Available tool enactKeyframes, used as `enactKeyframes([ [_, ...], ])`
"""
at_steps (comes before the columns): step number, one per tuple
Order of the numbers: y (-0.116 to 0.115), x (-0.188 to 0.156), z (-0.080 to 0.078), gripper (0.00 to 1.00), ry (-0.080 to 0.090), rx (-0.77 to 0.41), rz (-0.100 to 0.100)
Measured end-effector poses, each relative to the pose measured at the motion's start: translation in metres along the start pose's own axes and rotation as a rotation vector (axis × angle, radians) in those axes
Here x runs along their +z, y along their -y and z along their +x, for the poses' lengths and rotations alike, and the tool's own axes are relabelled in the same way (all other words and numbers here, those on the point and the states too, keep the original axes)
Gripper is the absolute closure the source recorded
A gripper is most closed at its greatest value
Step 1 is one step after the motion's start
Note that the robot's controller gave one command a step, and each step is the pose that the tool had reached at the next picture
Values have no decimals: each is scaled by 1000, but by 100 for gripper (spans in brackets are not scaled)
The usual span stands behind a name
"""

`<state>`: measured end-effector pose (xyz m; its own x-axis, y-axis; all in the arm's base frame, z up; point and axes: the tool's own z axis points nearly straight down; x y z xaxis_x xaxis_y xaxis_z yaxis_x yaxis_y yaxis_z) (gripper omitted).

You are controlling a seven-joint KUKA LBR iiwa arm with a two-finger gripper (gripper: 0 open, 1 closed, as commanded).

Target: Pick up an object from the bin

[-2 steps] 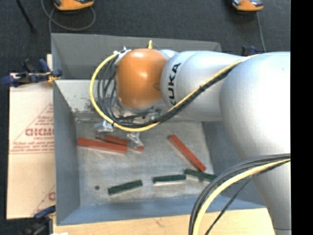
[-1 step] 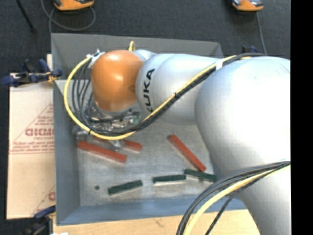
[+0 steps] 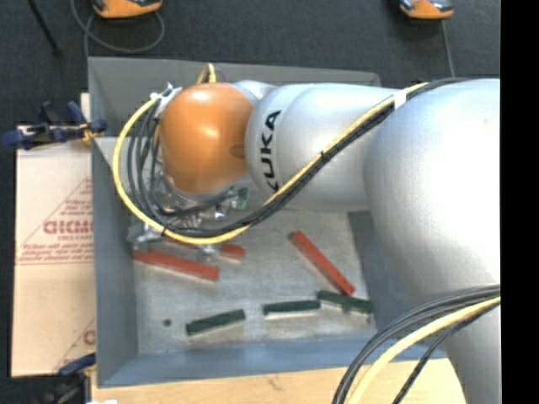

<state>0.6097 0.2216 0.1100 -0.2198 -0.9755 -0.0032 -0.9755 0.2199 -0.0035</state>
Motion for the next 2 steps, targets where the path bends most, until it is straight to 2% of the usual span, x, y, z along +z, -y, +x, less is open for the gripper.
enactKeyframes([
  [1,5,37,41,0,3,-214,5],
  [2,-44,39,18,0,1,-554,-4],
])
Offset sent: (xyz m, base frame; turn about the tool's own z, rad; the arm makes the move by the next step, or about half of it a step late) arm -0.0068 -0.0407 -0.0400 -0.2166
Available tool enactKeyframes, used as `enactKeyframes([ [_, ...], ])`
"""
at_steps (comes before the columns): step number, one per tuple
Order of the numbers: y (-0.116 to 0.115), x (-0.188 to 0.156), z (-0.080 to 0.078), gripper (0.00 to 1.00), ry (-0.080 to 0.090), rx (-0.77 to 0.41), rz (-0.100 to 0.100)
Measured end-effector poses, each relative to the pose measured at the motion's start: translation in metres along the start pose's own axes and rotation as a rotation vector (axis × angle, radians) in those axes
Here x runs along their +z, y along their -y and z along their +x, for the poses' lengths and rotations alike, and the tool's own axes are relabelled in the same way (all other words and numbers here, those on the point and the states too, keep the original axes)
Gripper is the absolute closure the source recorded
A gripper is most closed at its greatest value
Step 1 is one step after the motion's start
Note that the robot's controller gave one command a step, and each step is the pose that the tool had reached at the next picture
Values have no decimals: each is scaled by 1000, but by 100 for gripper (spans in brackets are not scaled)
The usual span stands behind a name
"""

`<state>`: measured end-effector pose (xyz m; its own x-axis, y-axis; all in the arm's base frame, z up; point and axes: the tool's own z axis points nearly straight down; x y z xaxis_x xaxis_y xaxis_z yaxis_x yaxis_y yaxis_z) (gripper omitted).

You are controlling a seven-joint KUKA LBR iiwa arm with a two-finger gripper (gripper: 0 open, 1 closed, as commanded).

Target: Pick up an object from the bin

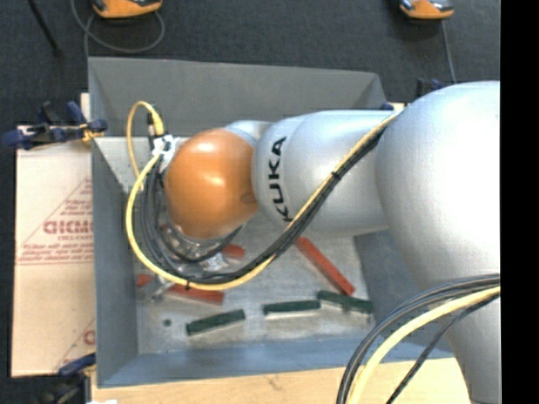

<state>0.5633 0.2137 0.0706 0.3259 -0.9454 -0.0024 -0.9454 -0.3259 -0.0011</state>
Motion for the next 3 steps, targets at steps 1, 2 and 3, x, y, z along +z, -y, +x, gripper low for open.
enactKeyframes([
  [1,1,-1,1,100,1,6,0],
  [2,3,-83,22,100,-2,10,9],
  [3,-12,-165,12,100,-1,12,9],
])
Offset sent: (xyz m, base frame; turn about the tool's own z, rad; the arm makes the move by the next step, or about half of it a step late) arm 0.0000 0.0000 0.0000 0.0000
